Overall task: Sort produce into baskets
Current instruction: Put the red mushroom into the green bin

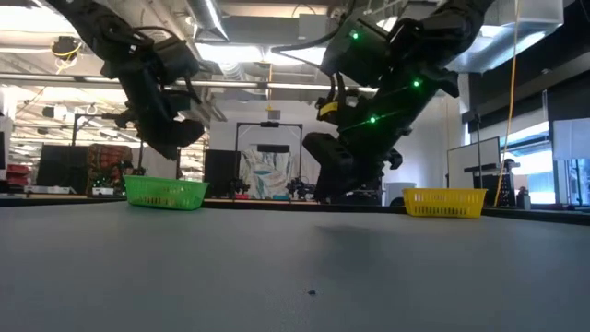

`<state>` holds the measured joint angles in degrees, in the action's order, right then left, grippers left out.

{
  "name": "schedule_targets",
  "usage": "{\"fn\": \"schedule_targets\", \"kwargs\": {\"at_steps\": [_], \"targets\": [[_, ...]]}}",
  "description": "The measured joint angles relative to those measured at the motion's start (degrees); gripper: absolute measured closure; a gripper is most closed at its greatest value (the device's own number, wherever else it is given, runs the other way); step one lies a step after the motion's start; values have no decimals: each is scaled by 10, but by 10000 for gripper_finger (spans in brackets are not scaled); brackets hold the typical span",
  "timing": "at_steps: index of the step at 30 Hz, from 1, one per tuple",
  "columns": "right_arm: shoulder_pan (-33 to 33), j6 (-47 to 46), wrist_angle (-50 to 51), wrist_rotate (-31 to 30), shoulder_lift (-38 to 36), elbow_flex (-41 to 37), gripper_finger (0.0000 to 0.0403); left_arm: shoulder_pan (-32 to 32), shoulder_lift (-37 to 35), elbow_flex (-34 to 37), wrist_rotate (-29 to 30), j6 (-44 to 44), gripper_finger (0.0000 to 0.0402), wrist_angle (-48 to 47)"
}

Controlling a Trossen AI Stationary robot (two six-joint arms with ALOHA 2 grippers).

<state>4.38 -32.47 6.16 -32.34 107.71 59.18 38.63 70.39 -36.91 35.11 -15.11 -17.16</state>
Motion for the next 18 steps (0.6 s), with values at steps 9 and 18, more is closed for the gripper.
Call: {"fn": "schedule_targets", "kwargs": {"at_steps": [9, 18], "targets": [[1, 0, -2, 11, 1, 0, 196, -12, 2, -24, -38, 20, 255, -3], [1, -1, -1, 35, 1, 0, 196, -125, 2, -95, -122, 47, 247, -2]]}}
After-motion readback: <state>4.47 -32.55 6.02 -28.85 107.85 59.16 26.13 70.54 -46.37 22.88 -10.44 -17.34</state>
